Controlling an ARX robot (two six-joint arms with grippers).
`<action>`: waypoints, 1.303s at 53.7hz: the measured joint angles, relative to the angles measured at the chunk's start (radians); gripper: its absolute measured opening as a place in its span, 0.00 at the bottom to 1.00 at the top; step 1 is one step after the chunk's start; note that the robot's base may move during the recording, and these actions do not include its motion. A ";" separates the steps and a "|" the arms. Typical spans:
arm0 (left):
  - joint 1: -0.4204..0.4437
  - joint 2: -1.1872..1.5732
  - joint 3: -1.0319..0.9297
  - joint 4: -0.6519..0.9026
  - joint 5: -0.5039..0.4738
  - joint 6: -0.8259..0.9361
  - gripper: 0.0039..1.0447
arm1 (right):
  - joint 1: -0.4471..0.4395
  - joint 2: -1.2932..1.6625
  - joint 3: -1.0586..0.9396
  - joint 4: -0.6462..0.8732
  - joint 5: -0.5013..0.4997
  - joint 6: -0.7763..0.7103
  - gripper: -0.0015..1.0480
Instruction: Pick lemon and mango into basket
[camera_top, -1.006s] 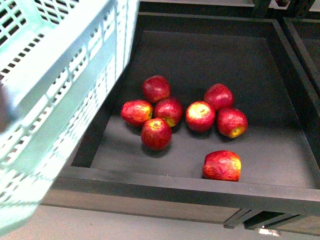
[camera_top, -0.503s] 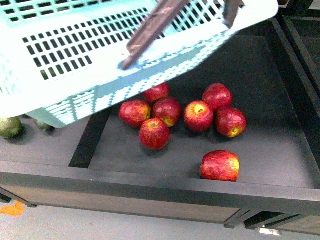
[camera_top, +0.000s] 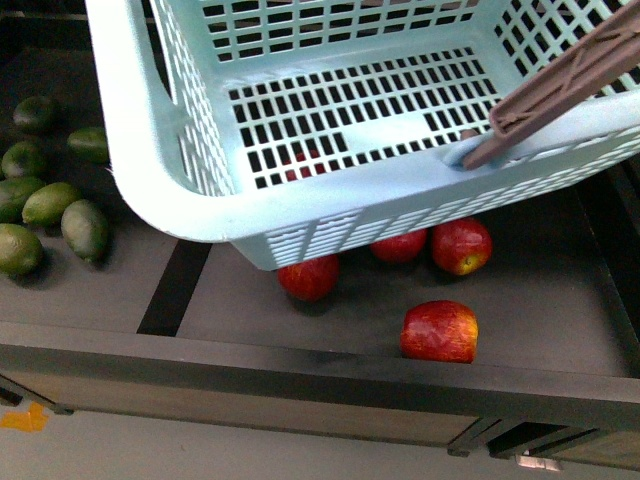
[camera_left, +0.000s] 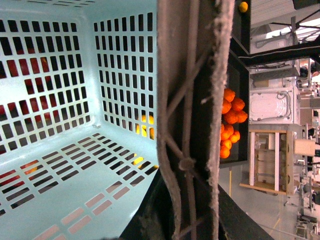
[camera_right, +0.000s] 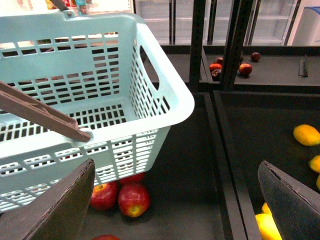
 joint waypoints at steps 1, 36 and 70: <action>0.002 0.000 0.000 0.000 -0.001 0.000 0.06 | 0.000 0.000 0.000 0.000 0.000 0.000 0.92; 0.009 0.000 0.000 0.000 -0.012 0.005 0.06 | 0.006 0.008 0.003 -0.011 0.022 0.009 0.92; 0.010 0.000 0.000 0.000 -0.014 0.007 0.06 | -0.528 1.041 0.414 0.427 -0.033 0.082 0.92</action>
